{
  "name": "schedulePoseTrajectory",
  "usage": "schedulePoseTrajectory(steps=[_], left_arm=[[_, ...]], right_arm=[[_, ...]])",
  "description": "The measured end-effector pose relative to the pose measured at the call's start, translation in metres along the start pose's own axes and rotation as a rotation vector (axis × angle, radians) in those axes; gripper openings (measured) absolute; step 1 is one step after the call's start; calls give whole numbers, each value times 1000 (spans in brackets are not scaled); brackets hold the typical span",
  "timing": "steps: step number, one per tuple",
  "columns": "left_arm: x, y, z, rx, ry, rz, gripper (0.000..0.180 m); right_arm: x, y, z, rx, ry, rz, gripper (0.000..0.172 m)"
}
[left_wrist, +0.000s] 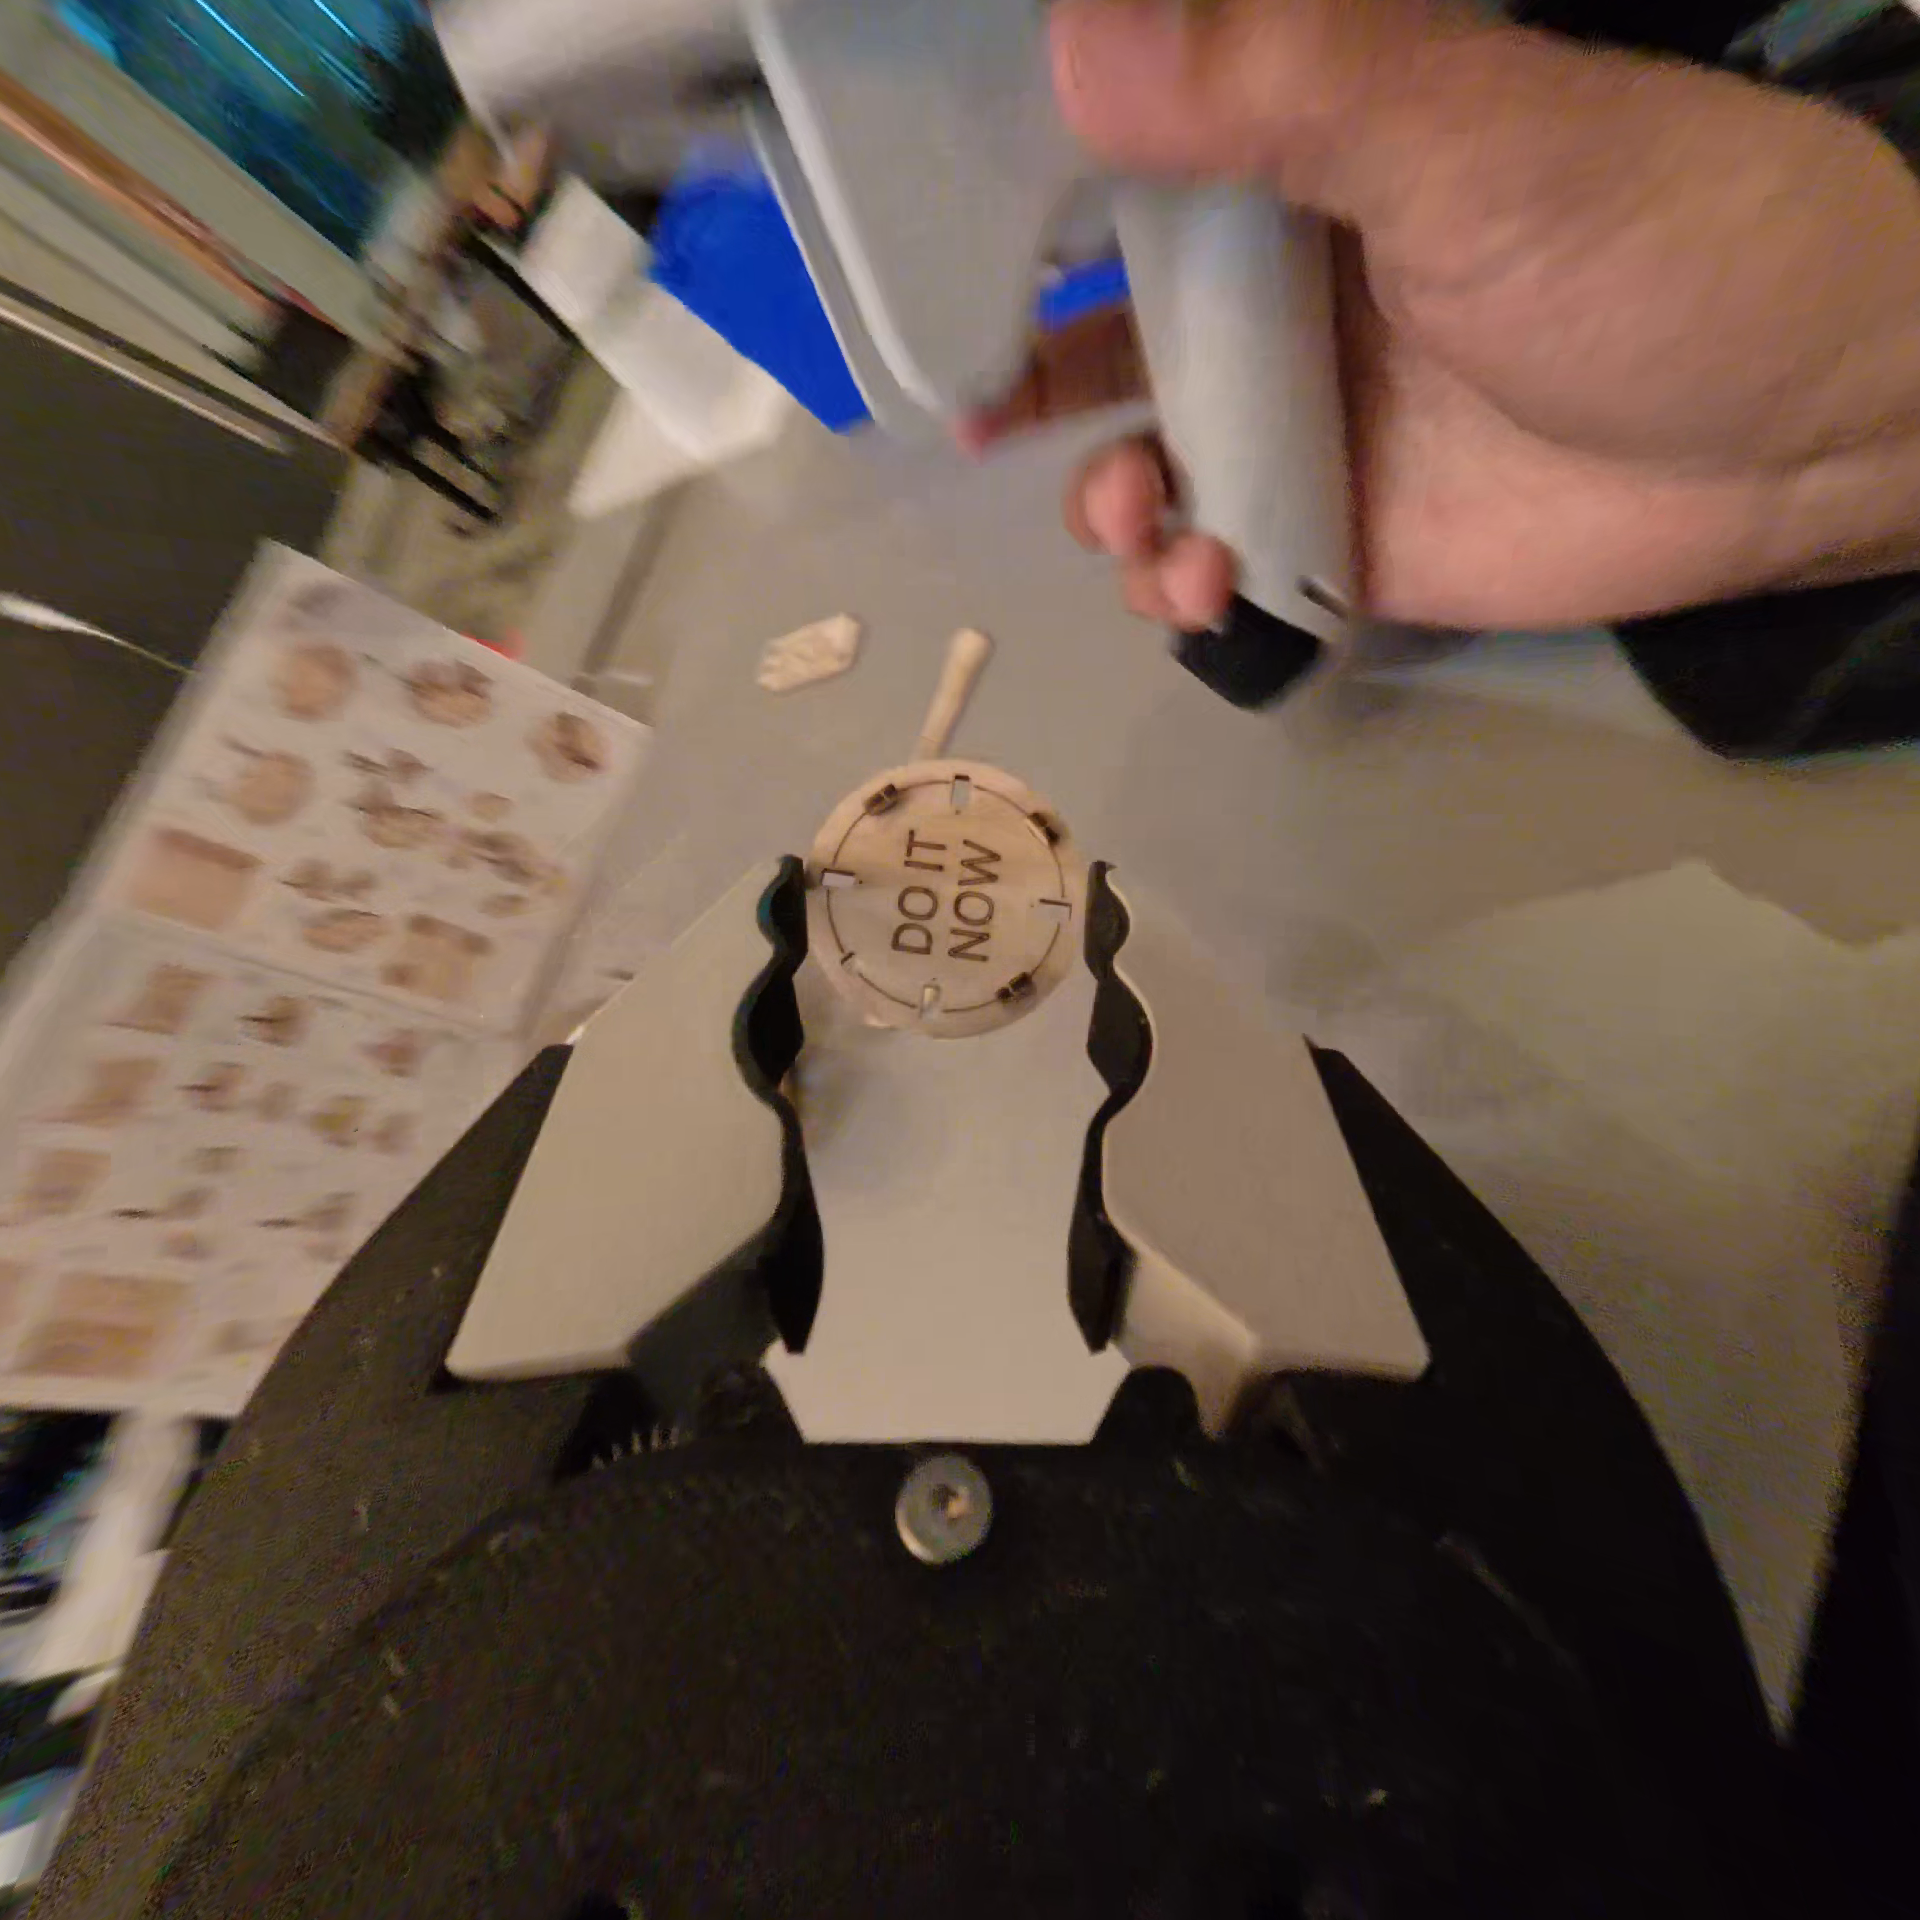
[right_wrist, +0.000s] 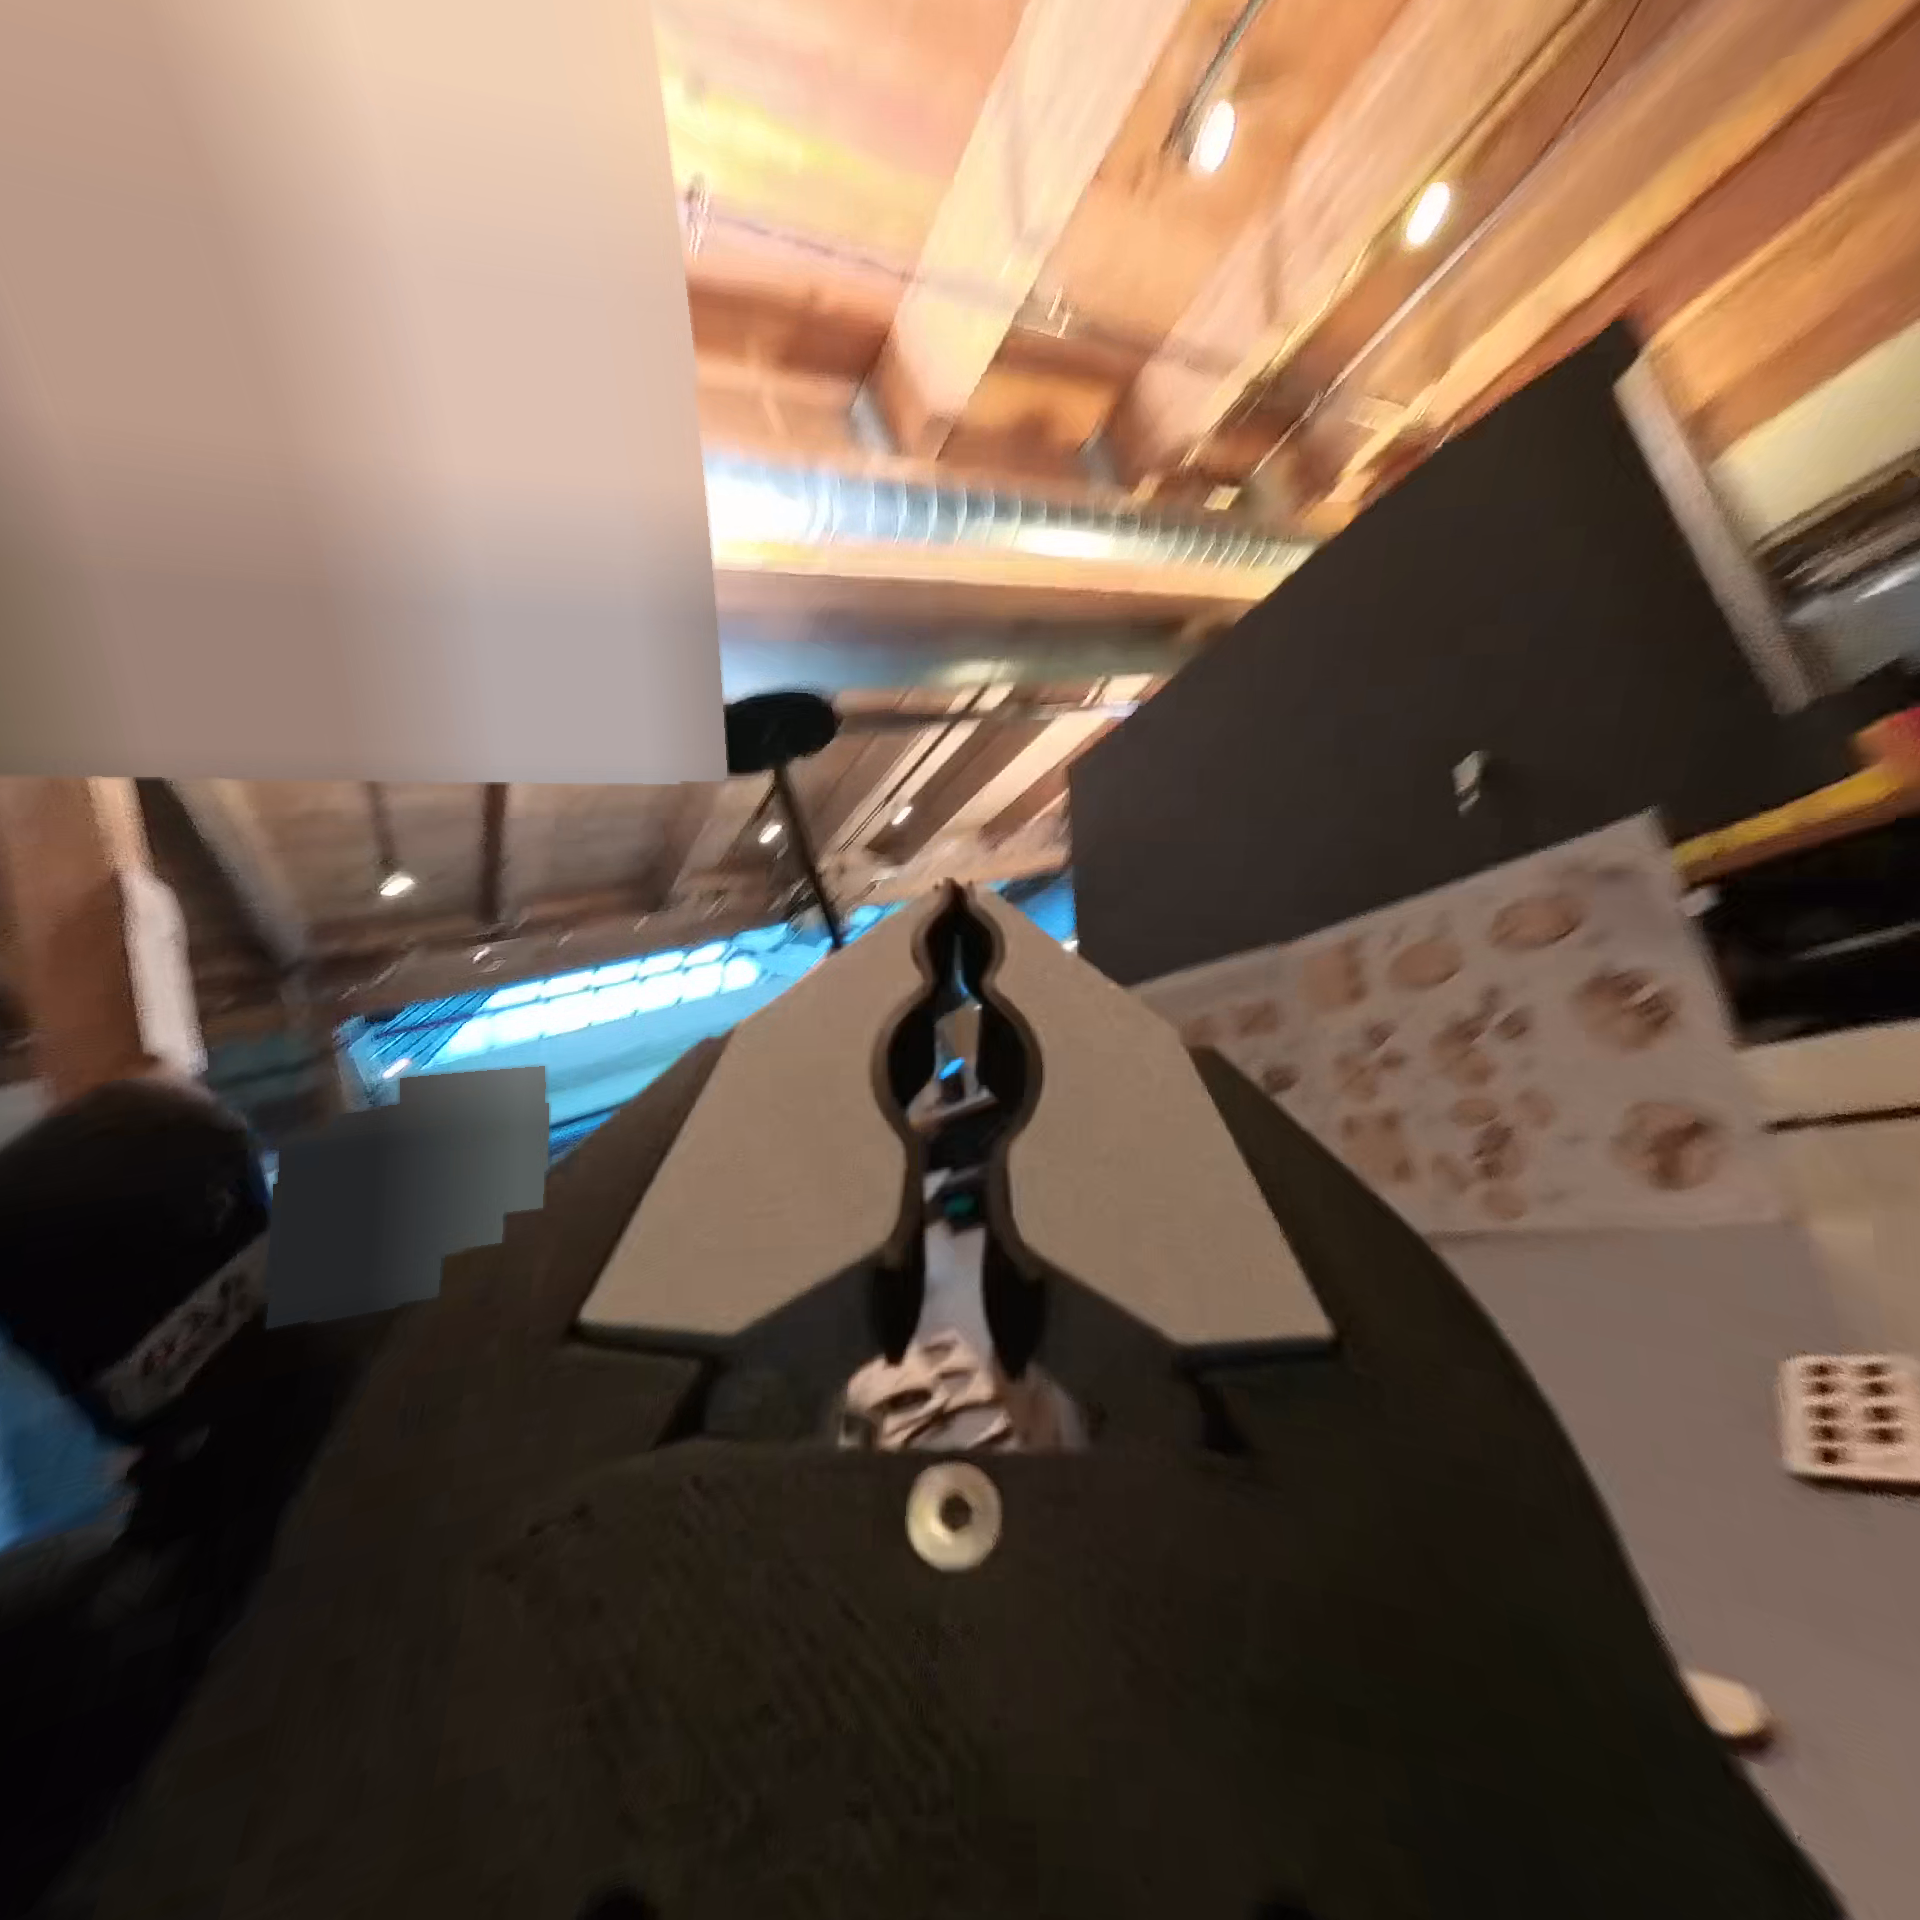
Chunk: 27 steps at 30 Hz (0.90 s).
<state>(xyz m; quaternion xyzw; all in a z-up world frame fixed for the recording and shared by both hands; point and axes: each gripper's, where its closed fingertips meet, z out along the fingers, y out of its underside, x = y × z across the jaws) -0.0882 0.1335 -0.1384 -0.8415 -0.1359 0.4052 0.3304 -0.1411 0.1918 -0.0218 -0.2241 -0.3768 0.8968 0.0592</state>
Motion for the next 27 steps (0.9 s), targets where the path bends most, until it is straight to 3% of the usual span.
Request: schedulePoseTrajectory(steps=[4,8,12,15,20,26,27], left_arm=[[61,7,16,-60,316,-108,50],[87,10,28,-109,433,-126,51],[92,13,29,-126,552,-255,51],[89,17,28,-113,576,-302,53],[75,1,15,54,550,-367,55],[68,5,20,32,538,-422,0],[69,7,22,13,528,-412,0]], right_arm=[[8,-22,-7,81,54,-69,0],[12,-14,-1,54,76,-22,0],[10,6,6,-53,102,-76,0],[16,19,5,-107,178,-130,0],[25,38,3,-193,269,-133,0],[35,37,8,-157,380,-235,8],[34,38,10,-142,377,-250,9]])
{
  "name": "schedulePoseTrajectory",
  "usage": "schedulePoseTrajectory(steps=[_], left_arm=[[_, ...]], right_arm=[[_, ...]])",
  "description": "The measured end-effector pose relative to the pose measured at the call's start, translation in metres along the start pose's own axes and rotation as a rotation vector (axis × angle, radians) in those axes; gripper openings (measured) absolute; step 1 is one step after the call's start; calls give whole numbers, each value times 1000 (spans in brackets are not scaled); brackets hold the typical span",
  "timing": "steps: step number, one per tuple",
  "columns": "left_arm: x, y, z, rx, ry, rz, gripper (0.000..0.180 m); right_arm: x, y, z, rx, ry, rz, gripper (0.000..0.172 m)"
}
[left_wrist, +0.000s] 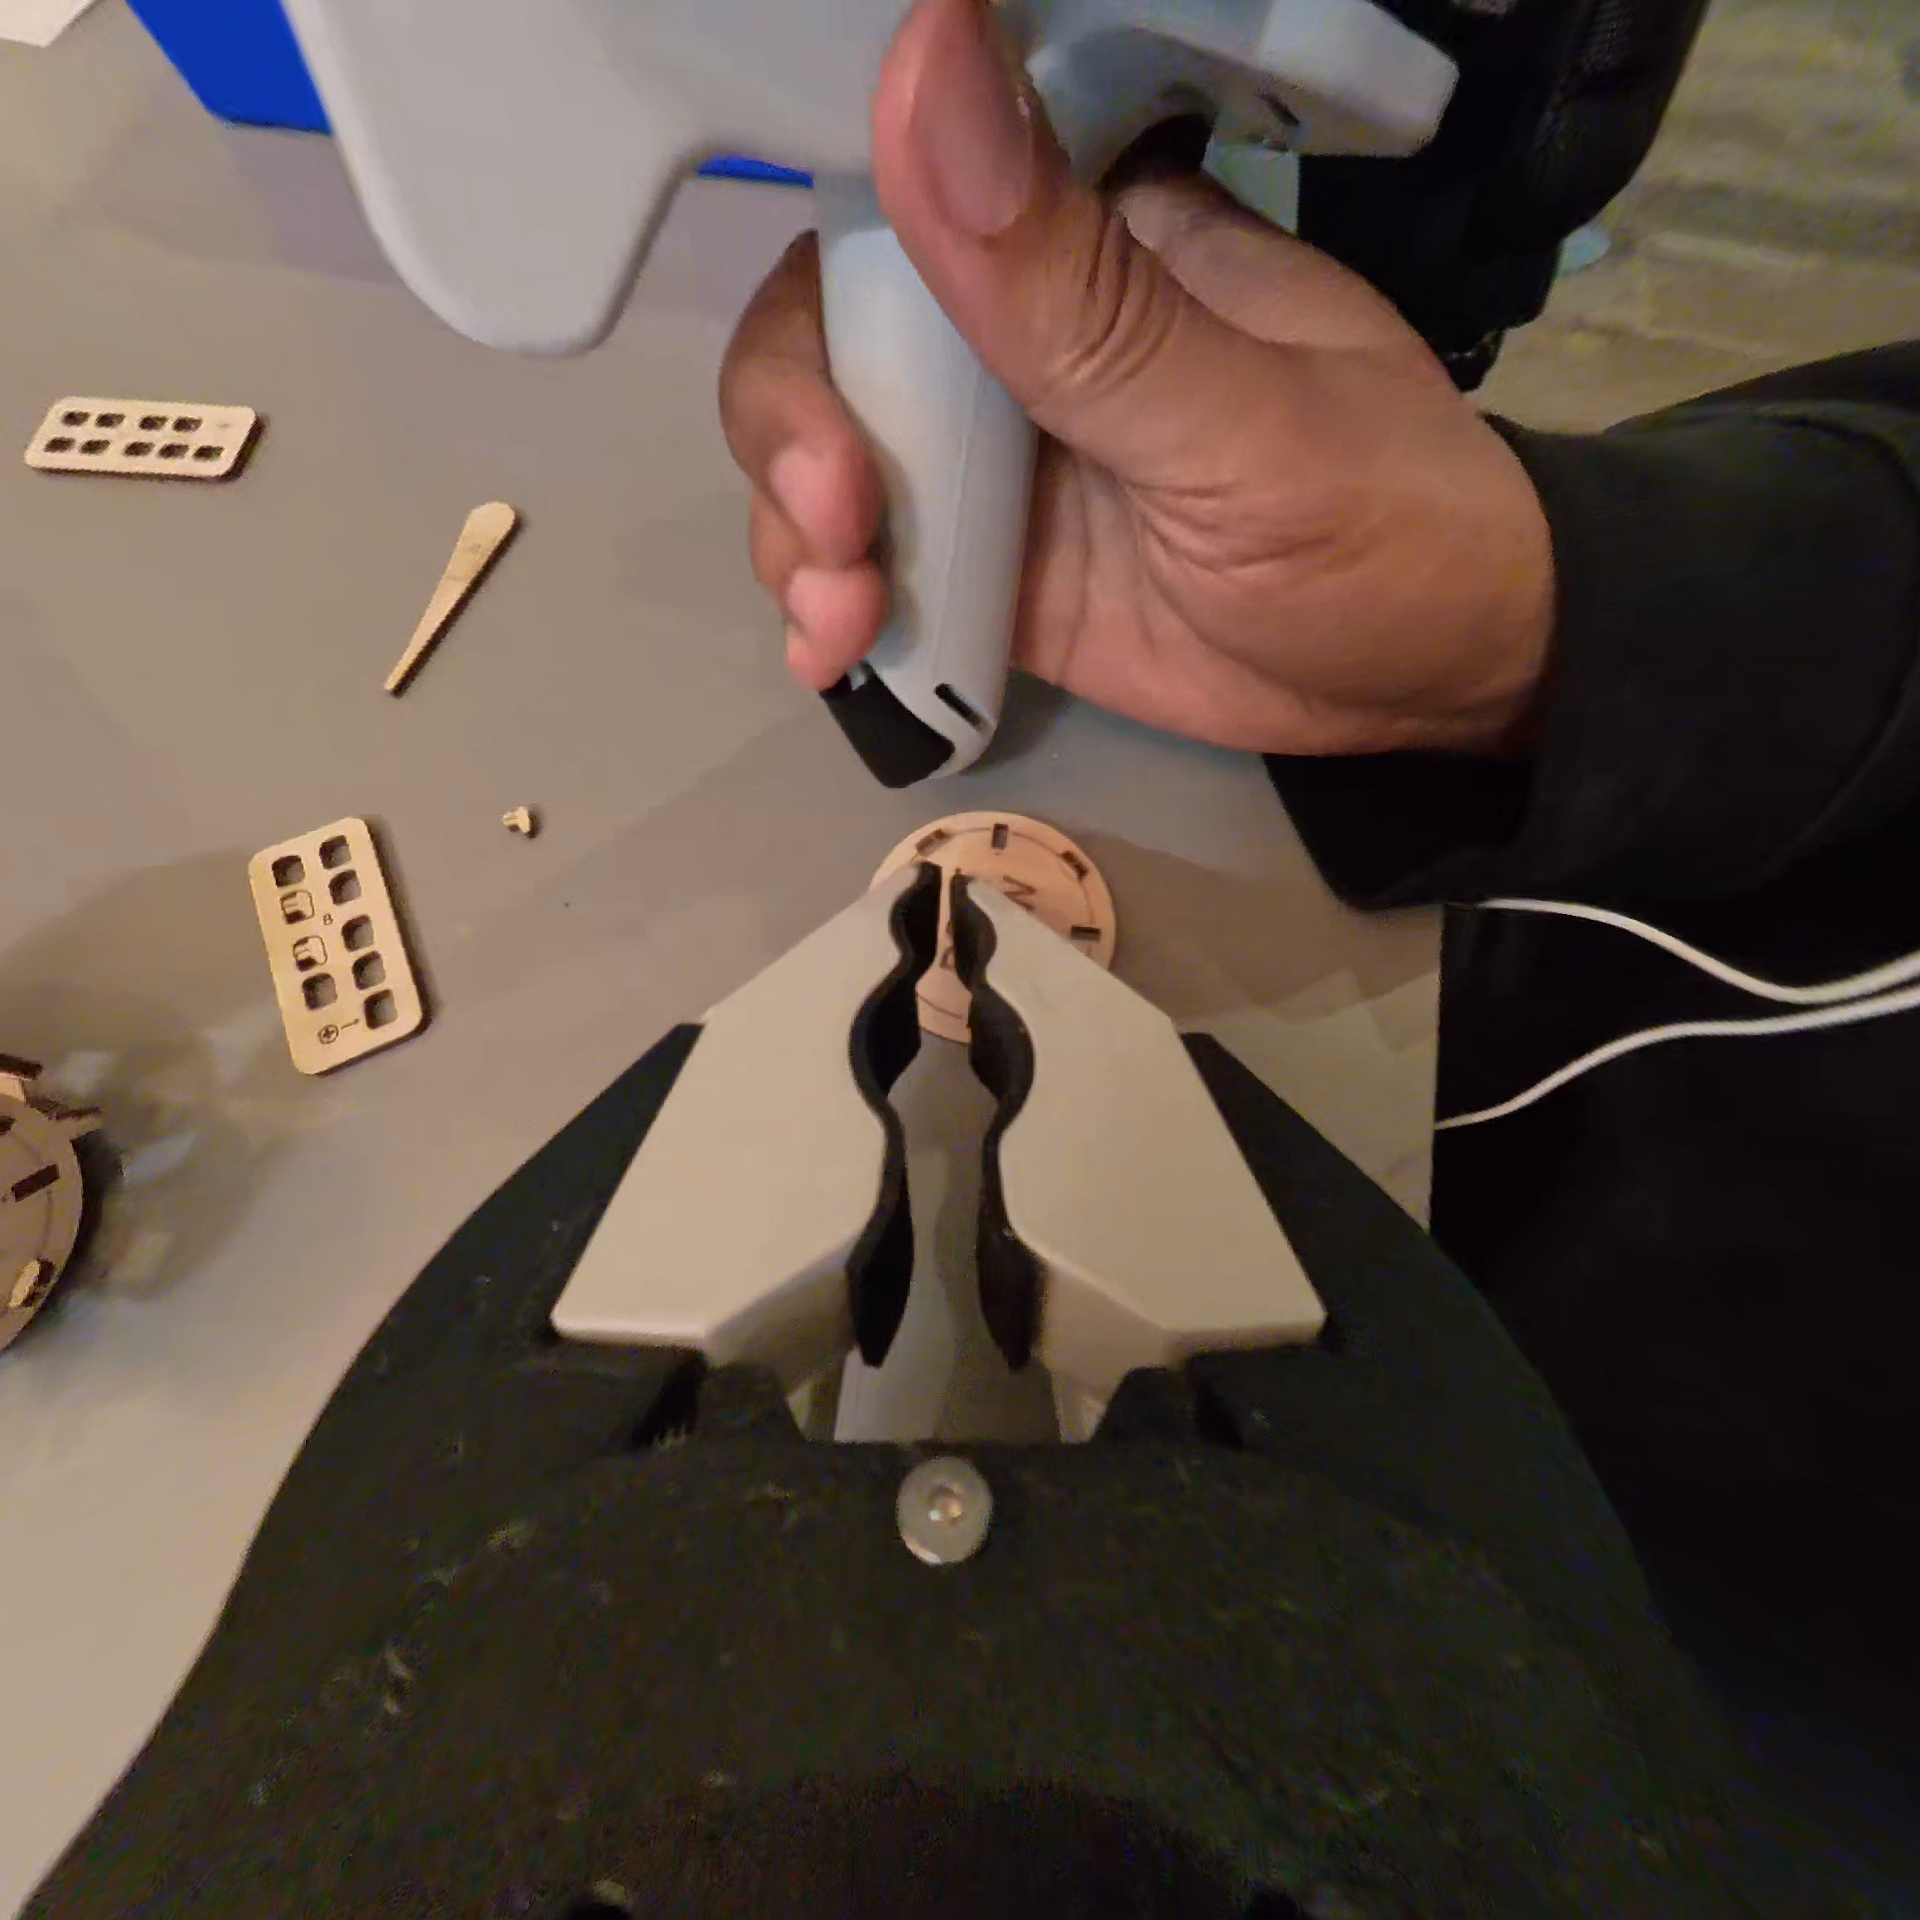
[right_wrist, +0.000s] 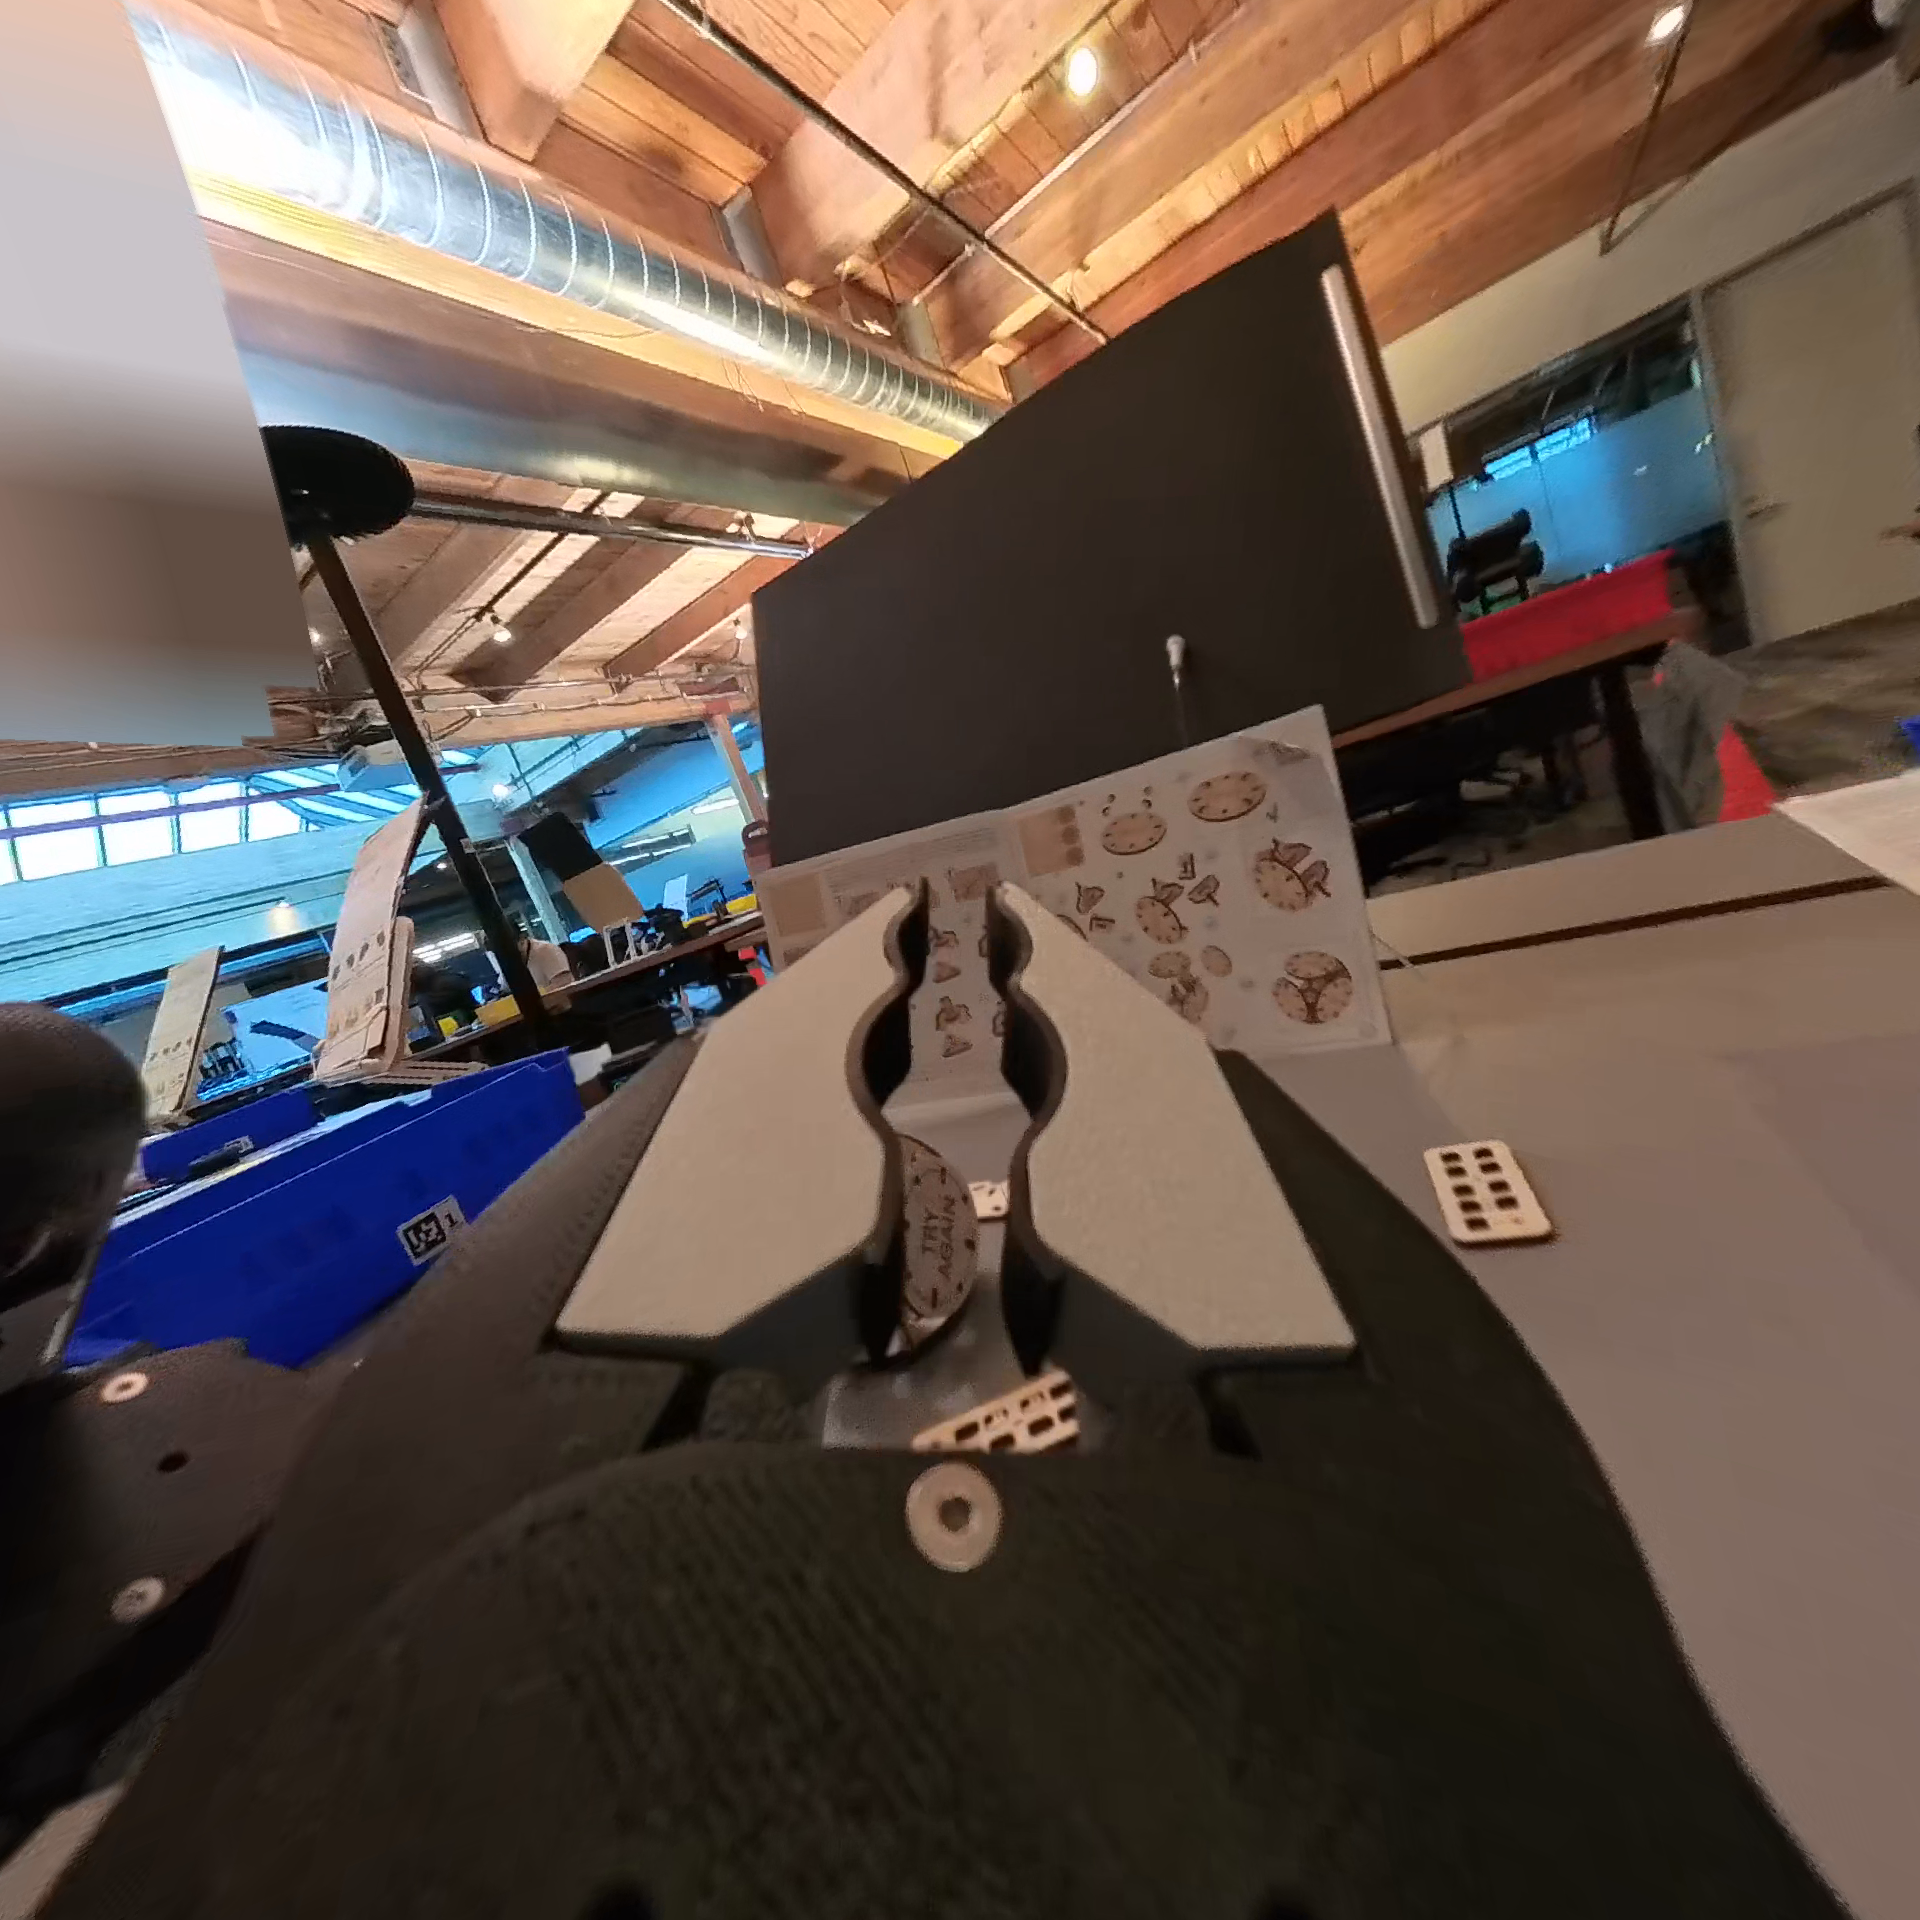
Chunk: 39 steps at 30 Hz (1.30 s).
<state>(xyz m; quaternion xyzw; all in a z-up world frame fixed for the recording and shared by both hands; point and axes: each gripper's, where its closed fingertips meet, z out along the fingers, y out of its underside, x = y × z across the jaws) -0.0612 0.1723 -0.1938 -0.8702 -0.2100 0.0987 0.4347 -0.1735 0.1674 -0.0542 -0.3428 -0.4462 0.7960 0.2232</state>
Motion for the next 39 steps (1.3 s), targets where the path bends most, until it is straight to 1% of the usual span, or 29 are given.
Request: schedulePoseTrajectory(steps=[2,4,9,12,15,18,20,21,23,24,25,27,28,30,33,34,37,39], left_arm=[[-1,6,5,-48,-12,4,0],[-3,13,10,-106,-18,-5,0],[0,14,8,-104,44,-40,0],[-2,15,6,-103,29,-29,0],[-2,16,6,-104,9,-6,0],[-2,16,6,-104,51,-55,0],[-1,16,6,-104,94,-104,0],[-1,16,6,-103,108,-119,0],[-1,16,6,-103,116,-127,0],[-1,16,6,-102,114,-125,0],[-1,16,6,-102,112,-122,0],[-1,16,7,-102,110,-120,0],[-1,16,7,-102,110,-120,0],[-1,16,7,-103,109,-118,0],[-2,16,7,-103,107,-117,0],[-2,16,7,-102,109,-119,0],[-2,16,7,-102,115,-125,0],[-2,16,7,-102,117,-128,0]], right_arm=[[-8,3,2,8,-24,-23,9],[-14,9,4,-16,-40,-47,9],[-20,10,6,-33,-44,-106,5],[-25,9,7,-36,-43,-150,0],[-33,11,6,-42,-53,-185,0],[-23,35,7,-140,-3,-201,0],[-11,32,8,-144,54,-258,0],[-9,23,7,-113,66,-272,0],[-17,5,6,-38,39,-252,0],[-23,1,5,-20,19,-238,0],[-27,4,5,-22,1,-219,0],[-28,27,5,-101,-10,-191,0],[-26,33,4,-118,-7,-205,0],[-18,23,4,-85,28,-261,0],[-25,-2,3,8,13,-231,0],[-29,-1,3,6,-8,-218,0],[-30,30,6,-86,-34,-201,0],[-23,26,7,-76,-6,-221,0]])
